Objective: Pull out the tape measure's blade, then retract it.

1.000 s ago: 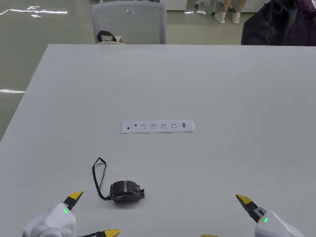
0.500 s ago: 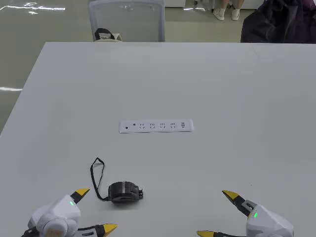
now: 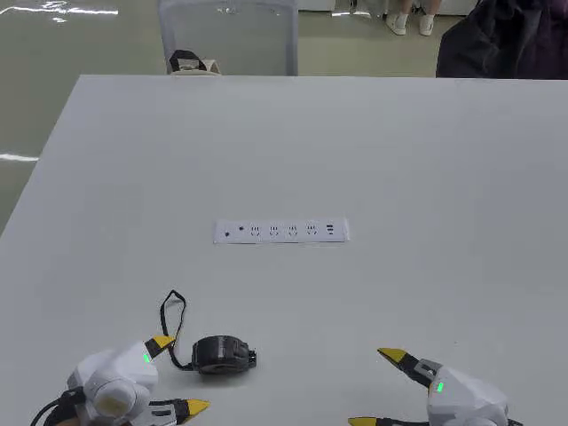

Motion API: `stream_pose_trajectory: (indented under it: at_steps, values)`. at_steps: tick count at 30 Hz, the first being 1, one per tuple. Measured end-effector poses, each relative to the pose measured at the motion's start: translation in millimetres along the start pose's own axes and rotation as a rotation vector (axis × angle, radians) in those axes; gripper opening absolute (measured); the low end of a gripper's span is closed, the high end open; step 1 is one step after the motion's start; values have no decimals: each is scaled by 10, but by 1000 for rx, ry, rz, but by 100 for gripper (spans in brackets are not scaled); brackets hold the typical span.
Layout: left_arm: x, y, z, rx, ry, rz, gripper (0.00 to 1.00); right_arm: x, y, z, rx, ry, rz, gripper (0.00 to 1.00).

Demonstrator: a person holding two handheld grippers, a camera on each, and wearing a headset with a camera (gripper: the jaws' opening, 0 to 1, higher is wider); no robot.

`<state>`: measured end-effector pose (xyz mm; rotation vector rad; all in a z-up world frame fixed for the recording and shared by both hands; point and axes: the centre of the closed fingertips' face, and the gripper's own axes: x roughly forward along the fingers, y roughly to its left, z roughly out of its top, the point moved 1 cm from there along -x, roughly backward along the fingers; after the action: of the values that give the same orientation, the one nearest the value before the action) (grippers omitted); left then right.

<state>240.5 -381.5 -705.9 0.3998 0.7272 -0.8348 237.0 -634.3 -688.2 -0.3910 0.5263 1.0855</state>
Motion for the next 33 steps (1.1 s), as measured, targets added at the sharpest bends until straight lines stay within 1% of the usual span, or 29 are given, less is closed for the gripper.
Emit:
stream_pose_trajectory:
  at_steps: [2,7,11,14,19,20,28,32,33]
  values:
    - [52,23,-6,18,13,-11,63,46,4,-1,-13,0,20,64]
    - [160,52,16,64,28,-44,62,164,9,9,-40,4,63,62]
    - [226,71,26,102,42,-65,60,255,4,16,-58,5,87,61]
    - [267,80,46,128,50,-79,58,336,5,25,-73,-3,110,59]
    - [353,109,65,161,64,-102,57,481,37,50,-106,-3,158,56]
    - [374,113,66,172,67,-111,57,514,51,63,-115,-5,175,56]
    - [479,111,91,220,93,-159,53,744,39,110,-163,-15,235,50]
    - [522,58,65,252,111,-206,52,855,55,123,-185,-18,273,47]
    - [536,53,45,266,124,-213,51,895,64,133,-192,-24,286,47]
